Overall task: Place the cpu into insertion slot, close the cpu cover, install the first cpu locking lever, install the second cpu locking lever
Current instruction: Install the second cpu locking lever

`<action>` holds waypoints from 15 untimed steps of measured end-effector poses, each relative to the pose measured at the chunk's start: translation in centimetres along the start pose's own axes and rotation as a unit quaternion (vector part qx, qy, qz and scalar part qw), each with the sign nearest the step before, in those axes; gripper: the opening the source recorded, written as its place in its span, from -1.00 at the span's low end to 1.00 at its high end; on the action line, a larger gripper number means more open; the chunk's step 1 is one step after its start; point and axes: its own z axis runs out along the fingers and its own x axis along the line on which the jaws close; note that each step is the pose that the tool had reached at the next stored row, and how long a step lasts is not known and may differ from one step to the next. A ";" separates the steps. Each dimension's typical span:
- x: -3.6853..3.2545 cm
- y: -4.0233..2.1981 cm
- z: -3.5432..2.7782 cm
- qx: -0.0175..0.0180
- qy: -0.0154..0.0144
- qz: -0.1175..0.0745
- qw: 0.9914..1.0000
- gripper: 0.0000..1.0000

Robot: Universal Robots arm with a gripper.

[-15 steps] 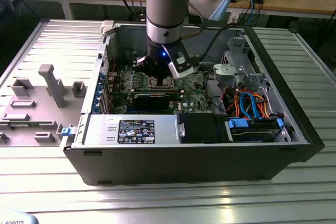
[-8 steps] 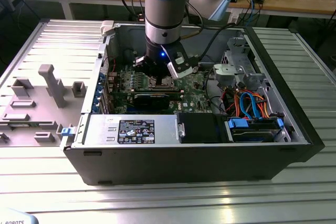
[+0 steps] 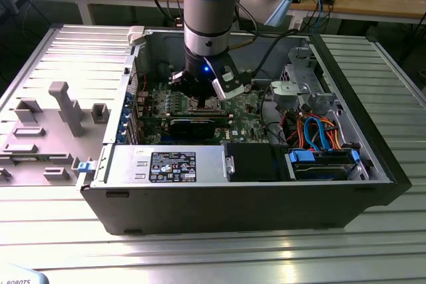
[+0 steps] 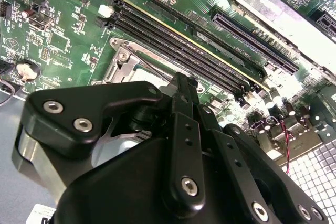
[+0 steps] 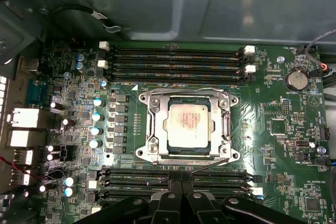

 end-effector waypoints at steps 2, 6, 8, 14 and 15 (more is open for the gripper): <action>0.00 0.00 0.00 0.000 0.000 0.000 1.000 -0.79; 0.01 -0.03 0.01 -0.004 0.018 0.003 1.000 -0.79; 0.08 -0.11 0.05 -0.008 0.022 0.003 1.000 -0.79; 0.15 -0.92 0.33 -0.018 0.028 0.000 0.999 -0.79; 0.20 -1.00 0.36 -0.022 0.028 -0.001 0.999 -0.79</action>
